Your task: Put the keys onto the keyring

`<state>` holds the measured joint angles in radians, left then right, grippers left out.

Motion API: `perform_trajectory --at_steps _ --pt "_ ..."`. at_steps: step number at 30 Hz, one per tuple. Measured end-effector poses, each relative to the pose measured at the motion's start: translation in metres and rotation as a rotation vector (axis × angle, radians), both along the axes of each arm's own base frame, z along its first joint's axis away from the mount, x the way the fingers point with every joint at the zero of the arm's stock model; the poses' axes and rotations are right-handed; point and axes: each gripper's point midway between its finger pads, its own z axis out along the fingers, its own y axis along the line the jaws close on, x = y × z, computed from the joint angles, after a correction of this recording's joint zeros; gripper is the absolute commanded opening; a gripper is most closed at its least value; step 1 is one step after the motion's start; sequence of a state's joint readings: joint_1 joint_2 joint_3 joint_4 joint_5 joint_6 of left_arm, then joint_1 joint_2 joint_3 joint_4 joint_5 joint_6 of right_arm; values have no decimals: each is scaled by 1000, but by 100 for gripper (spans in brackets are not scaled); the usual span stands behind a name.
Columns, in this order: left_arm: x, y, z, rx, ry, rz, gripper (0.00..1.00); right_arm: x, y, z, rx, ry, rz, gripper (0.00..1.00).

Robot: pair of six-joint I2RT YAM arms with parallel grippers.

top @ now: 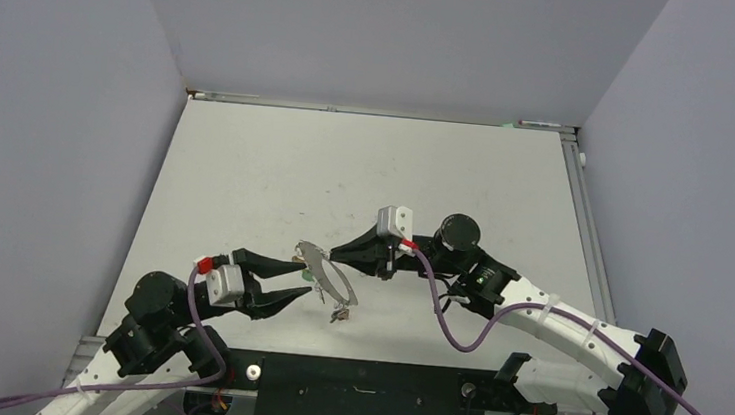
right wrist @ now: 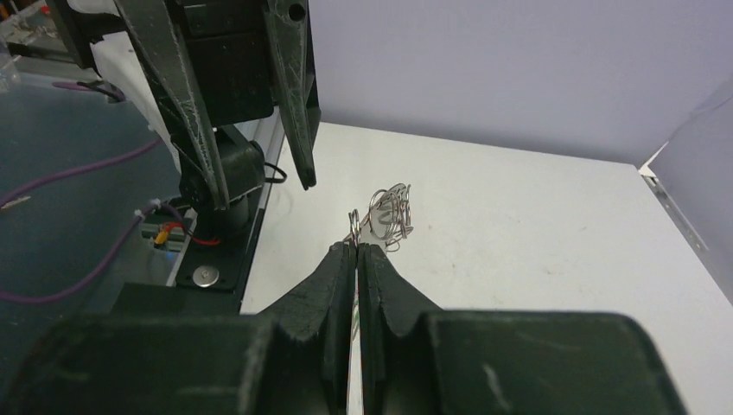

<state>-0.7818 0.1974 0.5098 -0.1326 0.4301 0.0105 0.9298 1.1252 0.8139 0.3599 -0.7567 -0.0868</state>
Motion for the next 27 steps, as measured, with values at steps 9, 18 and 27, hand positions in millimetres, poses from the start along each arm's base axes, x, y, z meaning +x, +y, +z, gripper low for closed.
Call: perform_trajectory --at_steps 9,18,27 --pt "3 0 20 -90 -36 -19 26 -17 -4 40 207 38 91 5" --pt "8 3 28 -172 -33 -33 21 -30 -2 63 354 80 205 5" --pt "-4 4 46 -230 -79 -84 21 -34 9 55 396 156 287 5"
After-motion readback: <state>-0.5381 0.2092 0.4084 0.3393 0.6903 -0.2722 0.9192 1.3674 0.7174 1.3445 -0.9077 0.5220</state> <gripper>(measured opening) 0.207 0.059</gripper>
